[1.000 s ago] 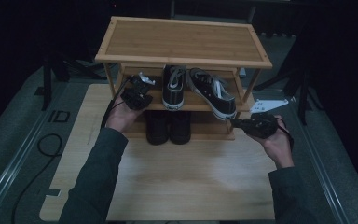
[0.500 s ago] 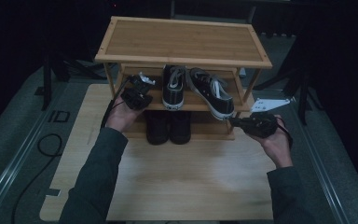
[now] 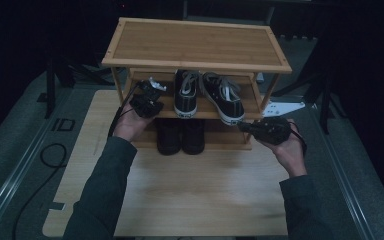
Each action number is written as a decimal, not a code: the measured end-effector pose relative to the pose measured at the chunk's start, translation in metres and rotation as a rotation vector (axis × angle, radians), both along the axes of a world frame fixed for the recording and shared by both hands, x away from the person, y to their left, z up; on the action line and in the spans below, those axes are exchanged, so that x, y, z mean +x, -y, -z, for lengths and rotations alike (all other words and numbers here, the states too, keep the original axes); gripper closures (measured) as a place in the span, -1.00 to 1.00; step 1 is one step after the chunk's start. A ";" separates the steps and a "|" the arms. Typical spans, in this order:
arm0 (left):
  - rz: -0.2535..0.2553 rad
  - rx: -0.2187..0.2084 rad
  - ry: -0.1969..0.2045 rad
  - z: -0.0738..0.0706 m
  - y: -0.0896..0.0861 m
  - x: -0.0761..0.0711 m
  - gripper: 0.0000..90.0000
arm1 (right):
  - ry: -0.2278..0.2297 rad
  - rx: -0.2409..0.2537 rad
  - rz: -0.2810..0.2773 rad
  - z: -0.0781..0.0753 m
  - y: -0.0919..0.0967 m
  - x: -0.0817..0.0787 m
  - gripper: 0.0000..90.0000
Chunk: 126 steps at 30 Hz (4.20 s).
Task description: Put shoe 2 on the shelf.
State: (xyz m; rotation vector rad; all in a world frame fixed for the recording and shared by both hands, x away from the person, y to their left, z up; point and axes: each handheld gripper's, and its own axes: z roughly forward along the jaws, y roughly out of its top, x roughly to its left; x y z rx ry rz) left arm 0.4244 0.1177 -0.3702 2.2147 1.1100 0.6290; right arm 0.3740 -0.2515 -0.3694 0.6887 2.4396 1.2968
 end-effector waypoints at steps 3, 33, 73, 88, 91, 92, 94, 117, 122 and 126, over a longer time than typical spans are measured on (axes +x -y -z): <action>0.001 0.004 -0.002 0.000 0.000 0.000 1.00 | -0.027 0.013 -0.012 0.009 -0.001 0.002 1.00; -0.002 0.001 0.004 0.000 0.001 -0.001 1.00 | -0.035 0.007 -0.083 0.012 -0.067 0.020 1.00; 0.021 -0.007 0.010 -0.001 0.005 0.000 1.00 | -0.024 -0.029 -0.044 0.014 -0.070 0.021 1.00; 0.063 -0.035 0.010 -0.002 0.023 0.000 1.00 | -0.055 -0.035 -0.007 0.024 -0.046 0.020 1.00; 0.060 -0.048 0.002 -0.002 0.024 0.000 1.00 | -0.054 -0.036 -0.001 0.023 -0.045 0.020 1.00; 0.059 -0.047 0.002 -0.002 0.024 0.000 1.00 | -0.052 -0.034 -0.001 0.023 -0.044 0.020 1.00; 0.062 -0.063 -0.005 -0.002 0.023 0.000 1.00 | -0.053 -0.033 0.000 0.023 -0.044 0.020 1.00; 0.054 -0.019 0.022 -0.004 0.011 -0.002 1.00 | -0.081 -0.034 0.019 0.032 -0.035 0.022 1.00; 0.044 -0.016 0.022 -0.005 0.005 -0.003 1.00 | -0.082 -0.036 0.020 0.031 -0.034 0.021 1.00; 0.038 -0.016 0.018 -0.005 0.002 -0.005 1.00 | -0.085 -0.038 0.016 0.032 -0.035 0.022 1.00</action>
